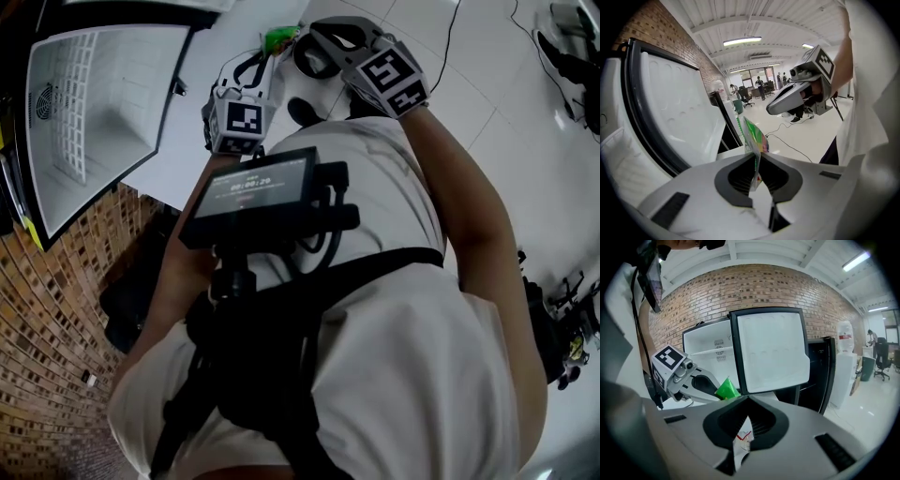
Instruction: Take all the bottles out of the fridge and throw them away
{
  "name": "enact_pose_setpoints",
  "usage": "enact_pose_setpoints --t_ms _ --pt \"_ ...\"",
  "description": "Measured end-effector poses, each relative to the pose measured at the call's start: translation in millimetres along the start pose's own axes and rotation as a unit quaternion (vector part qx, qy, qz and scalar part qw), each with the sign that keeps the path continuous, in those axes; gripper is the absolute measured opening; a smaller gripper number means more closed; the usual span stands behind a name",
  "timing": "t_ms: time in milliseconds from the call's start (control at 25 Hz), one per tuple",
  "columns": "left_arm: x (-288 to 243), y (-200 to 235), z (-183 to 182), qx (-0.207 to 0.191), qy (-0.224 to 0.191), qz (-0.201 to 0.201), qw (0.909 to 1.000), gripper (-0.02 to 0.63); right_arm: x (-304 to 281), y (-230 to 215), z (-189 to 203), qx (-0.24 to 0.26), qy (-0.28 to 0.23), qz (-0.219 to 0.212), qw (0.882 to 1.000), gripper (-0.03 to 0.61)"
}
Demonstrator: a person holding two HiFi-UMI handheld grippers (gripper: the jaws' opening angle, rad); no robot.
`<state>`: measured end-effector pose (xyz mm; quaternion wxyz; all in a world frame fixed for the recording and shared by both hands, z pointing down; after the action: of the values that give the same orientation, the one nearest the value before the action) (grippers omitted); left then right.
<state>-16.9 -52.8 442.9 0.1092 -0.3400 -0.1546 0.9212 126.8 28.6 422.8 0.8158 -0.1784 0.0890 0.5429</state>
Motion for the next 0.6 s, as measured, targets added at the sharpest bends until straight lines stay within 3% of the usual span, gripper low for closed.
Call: enact_pose_setpoints --t_ms 240,600 --pt "-21.4 -37.7 -14.0 0.041 0.025 0.042 0.9980 0.035 23.6 -12.7 16.1 -0.016 0.005 -0.014 1.000 0.003" --pt "-46.0 -69.6 -2.8 0.074 0.073 0.052 0.9933 0.035 25.2 -14.8 26.0 -0.018 0.013 -0.058 0.998 0.003"
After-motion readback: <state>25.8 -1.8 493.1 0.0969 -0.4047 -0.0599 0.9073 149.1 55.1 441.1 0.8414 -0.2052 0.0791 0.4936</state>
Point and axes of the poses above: the fingertips, and each gripper's own axes: x backward along the fingers, y to its left, z out of its underside, the point moved 7 cm from there along x, backward along the fingers, and after that the axes turned 10 degrees about -z, right-handed, at the moved point
